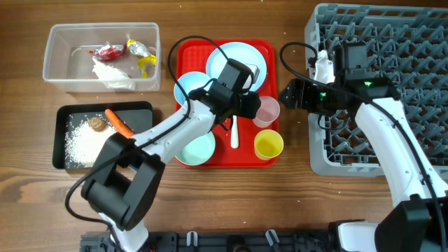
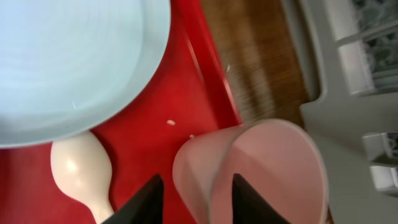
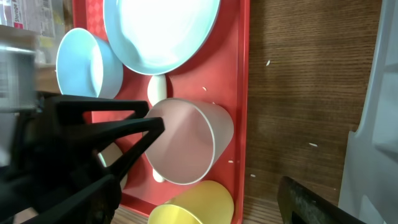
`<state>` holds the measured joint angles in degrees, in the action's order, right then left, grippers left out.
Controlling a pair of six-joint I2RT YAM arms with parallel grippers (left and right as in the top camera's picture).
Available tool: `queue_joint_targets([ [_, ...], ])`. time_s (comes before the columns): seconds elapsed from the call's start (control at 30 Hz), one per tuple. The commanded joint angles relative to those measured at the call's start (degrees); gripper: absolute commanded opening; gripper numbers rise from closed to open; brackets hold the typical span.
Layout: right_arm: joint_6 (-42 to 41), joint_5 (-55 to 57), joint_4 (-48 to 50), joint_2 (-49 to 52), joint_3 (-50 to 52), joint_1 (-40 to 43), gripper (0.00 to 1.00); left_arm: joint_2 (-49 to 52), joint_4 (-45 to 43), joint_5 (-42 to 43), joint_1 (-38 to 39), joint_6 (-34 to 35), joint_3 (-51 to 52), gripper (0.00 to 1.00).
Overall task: Sort waste into correct bins and load items into the dishwasher rack
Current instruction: 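Reach left gripper toward the pink cup, right gripper toward the tray, then grasp the pink cup with left gripper and lift it up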
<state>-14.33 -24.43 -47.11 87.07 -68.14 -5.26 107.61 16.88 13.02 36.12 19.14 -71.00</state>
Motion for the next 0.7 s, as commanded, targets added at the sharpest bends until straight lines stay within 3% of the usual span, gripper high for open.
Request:
queue_joint_targets([
  [0.0,-0.7,-0.9,-0.3,-0.9,-0.8,0.1,0.84,2.0,0.8,0.5,0.0,1.0,-0.5,0.29],
  [0.2,-0.7,-0.9,-0.3,-0.9,-0.8,0.1,0.84,2.0,0.7,0.5,0.0,1.1,-0.5,0.04],
  [0.33,-0.7,-0.9,-0.3,-0.9,-0.8,0.1,0.84,1.2,0.7,0.5,0.0,4.1,-0.7,0.04],
  [0.43,-0.6,-0.9,0.1,-0.9,-0.8,0.1,0.84,-2.5,0.7,5.0,-1.3,4.7,-0.7,0.04],
  [0.67,6.4,-11.4,1.7,-1.6,-0.9,1.0,0.89,-13.1,3.1,29.0,-14.0,5.7,-0.7,0.04],
])
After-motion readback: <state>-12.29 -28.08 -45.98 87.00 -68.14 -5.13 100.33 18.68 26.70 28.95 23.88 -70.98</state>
